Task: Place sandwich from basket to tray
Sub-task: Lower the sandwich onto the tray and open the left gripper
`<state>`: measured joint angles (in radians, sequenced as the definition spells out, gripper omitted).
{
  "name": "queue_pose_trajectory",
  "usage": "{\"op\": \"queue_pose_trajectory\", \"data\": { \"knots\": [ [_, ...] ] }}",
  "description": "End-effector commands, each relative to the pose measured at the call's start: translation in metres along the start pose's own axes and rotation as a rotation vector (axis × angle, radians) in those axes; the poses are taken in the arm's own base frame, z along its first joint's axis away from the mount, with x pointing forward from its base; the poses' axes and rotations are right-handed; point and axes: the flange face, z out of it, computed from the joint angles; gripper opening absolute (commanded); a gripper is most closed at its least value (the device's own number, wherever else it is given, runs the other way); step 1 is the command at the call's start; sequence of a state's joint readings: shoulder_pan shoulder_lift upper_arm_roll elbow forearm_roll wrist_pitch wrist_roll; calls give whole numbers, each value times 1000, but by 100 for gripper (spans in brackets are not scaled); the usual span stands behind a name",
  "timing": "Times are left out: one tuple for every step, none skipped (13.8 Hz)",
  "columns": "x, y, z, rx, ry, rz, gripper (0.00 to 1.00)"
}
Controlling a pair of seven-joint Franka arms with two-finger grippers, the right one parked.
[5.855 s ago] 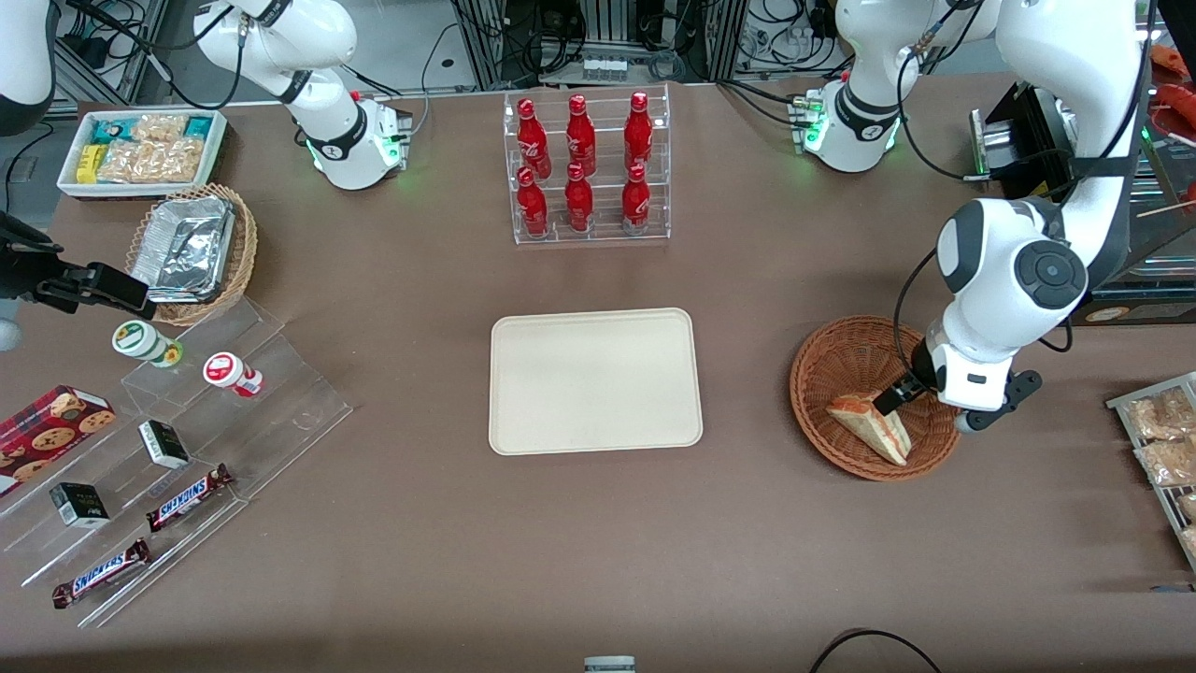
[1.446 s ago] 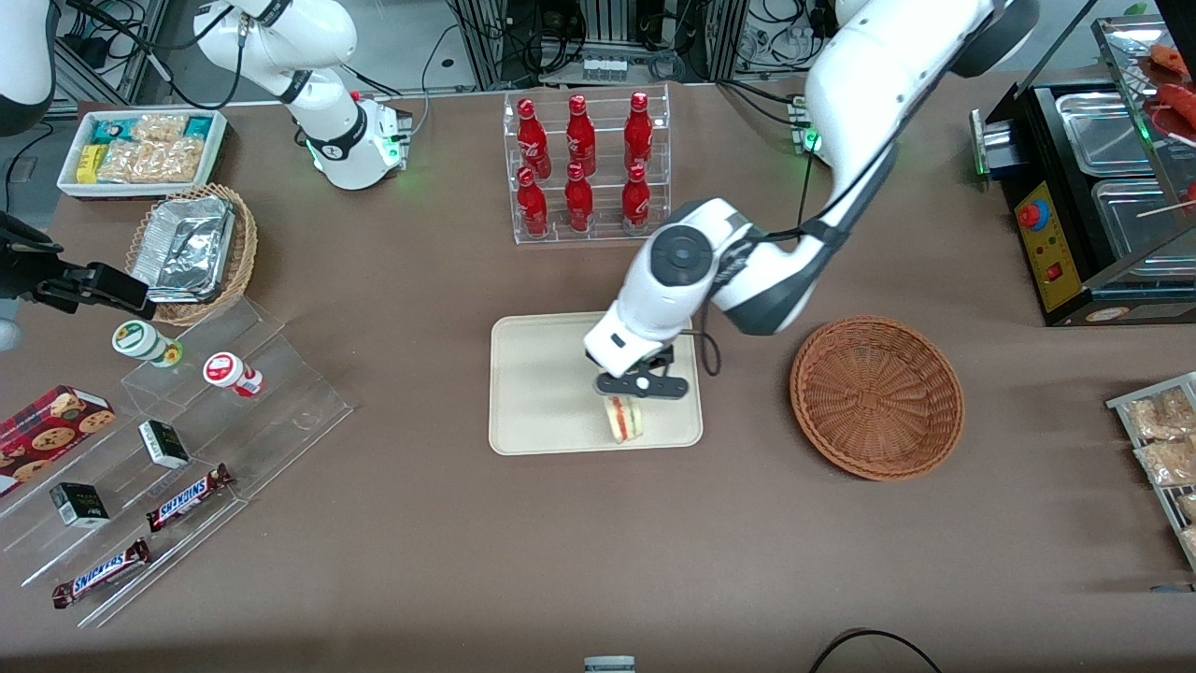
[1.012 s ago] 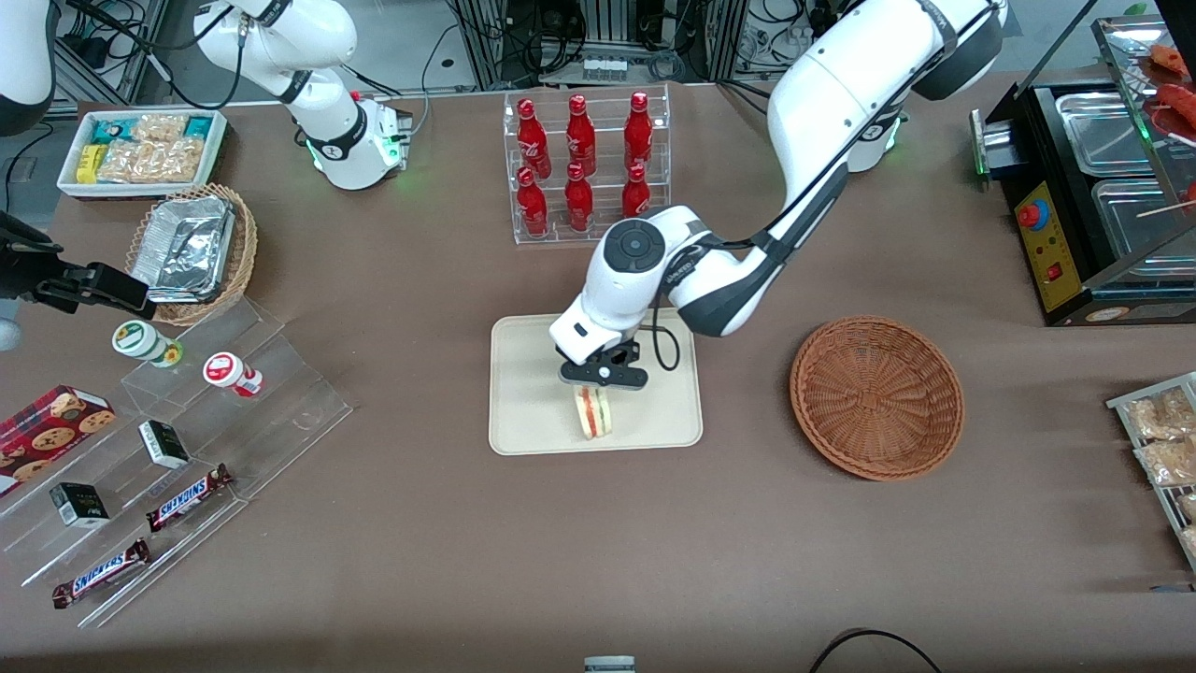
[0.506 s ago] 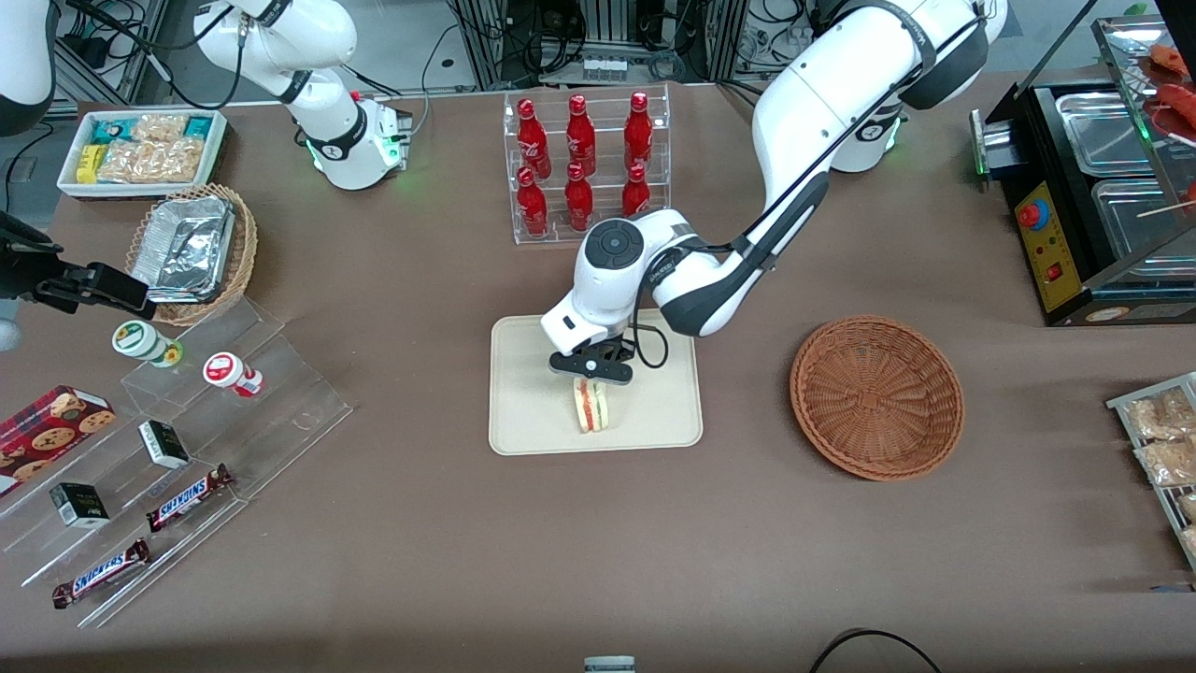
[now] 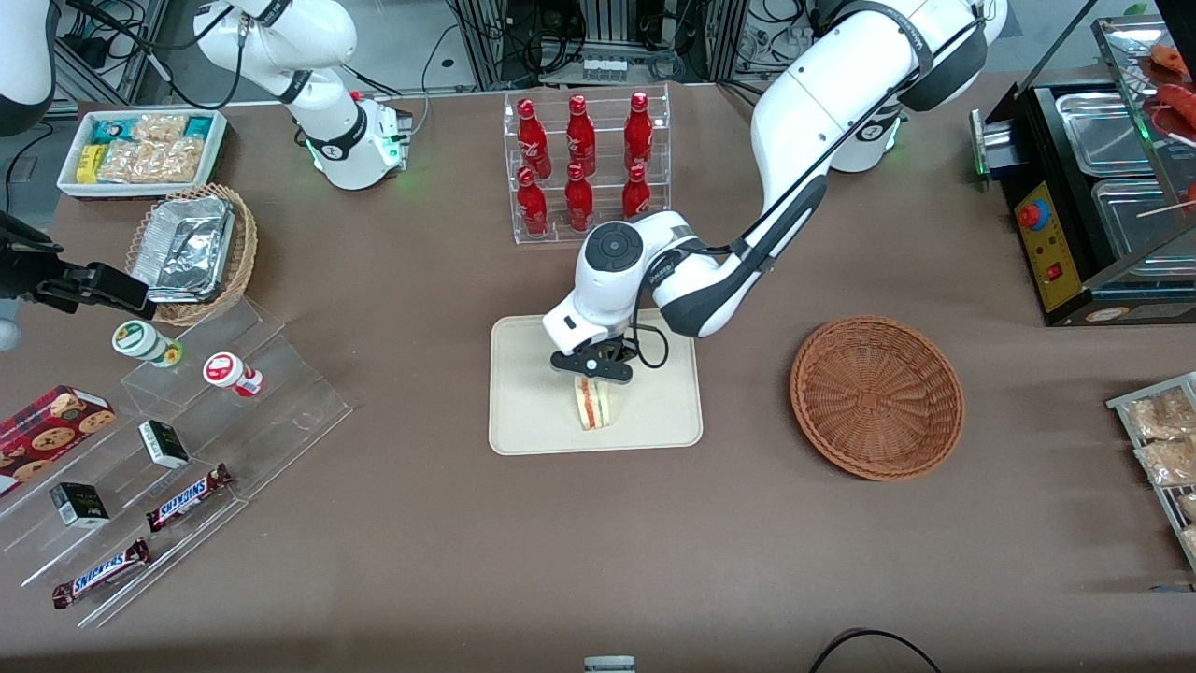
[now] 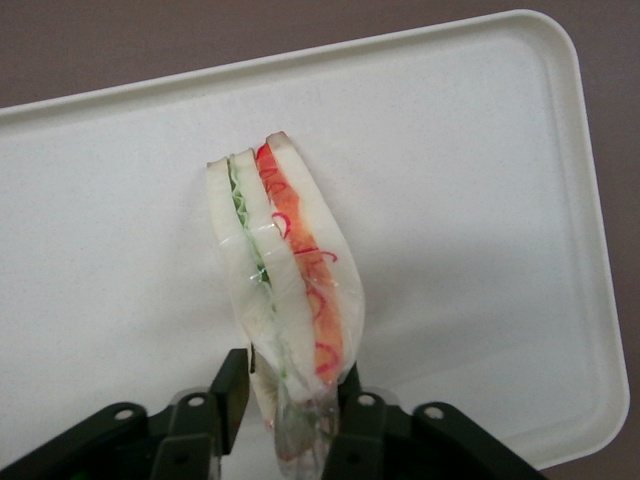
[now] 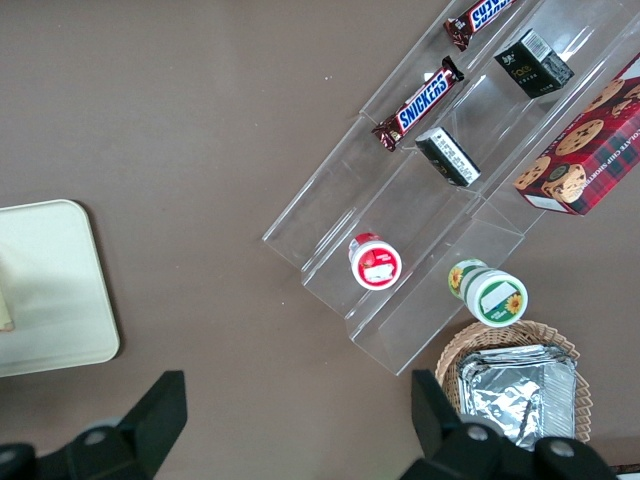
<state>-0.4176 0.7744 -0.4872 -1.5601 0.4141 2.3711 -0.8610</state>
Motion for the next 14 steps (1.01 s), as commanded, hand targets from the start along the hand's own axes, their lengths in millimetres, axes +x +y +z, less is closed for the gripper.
{"op": "queue_pose_trajectory", "data": {
  "knots": [
    [2, -1, -5, 6, 20, 9, 100],
    [3, -1, -9, 4, 22, 4, 100],
    [5, 0, -18, 1, 32, -4, 100],
    [6, 1, -24, -2, 39, -7, 100],
    [8, 2, -33, -7, 49, -12, 100],
    [9, 4, -47, -17, 58, -37, 100],
    [11, 5, -64, -19, 61, -63, 100],
    [12, 4, -84, -11, 62, -78, 100],
    [18, -2, -106, -8, 60, -109, 100],
    [22, -10, -128, -3, 51, -141, 100],
    [30, -27, -151, 12, 52, -176, 100],
    [34, -41, -168, 37, 51, -195, 100],
    [39, -56, -182, 57, 50, -219, 100],
    [44, -70, -196, 73, 56, -241, 100]
  ]
}}
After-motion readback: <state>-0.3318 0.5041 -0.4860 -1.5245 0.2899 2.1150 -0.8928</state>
